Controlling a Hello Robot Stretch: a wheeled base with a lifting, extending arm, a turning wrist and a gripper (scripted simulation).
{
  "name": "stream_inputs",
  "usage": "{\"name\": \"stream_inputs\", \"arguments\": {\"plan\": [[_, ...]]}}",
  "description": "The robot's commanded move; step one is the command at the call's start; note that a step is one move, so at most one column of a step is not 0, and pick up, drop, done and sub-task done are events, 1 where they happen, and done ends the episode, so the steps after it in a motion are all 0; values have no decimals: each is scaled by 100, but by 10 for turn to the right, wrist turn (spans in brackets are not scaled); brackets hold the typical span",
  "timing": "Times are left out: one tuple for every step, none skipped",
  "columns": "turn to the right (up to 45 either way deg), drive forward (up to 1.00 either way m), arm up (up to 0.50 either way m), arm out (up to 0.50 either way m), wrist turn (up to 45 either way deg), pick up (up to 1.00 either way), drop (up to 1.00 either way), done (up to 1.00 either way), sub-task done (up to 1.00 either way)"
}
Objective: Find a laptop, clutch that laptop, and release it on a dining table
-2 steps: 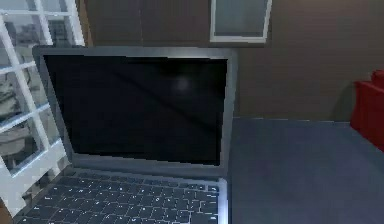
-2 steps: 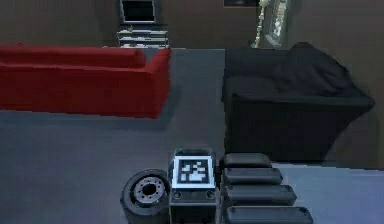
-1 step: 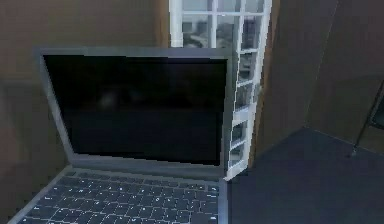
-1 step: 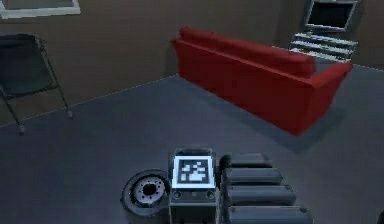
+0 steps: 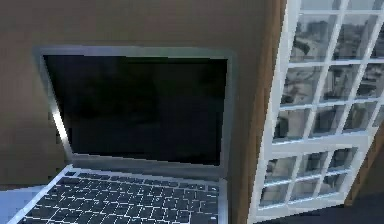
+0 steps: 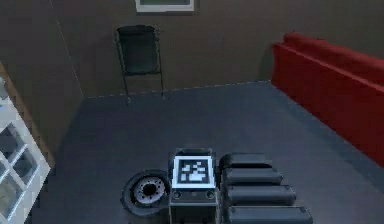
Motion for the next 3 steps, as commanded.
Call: {"name": "stream_inputs", "arguments": {"plan": [[450,0,0,0,0,0,0,0,0],[180,0,0,0,0,0,0,0,0],[450,0,0,0,0,0,0,0,0]]}}
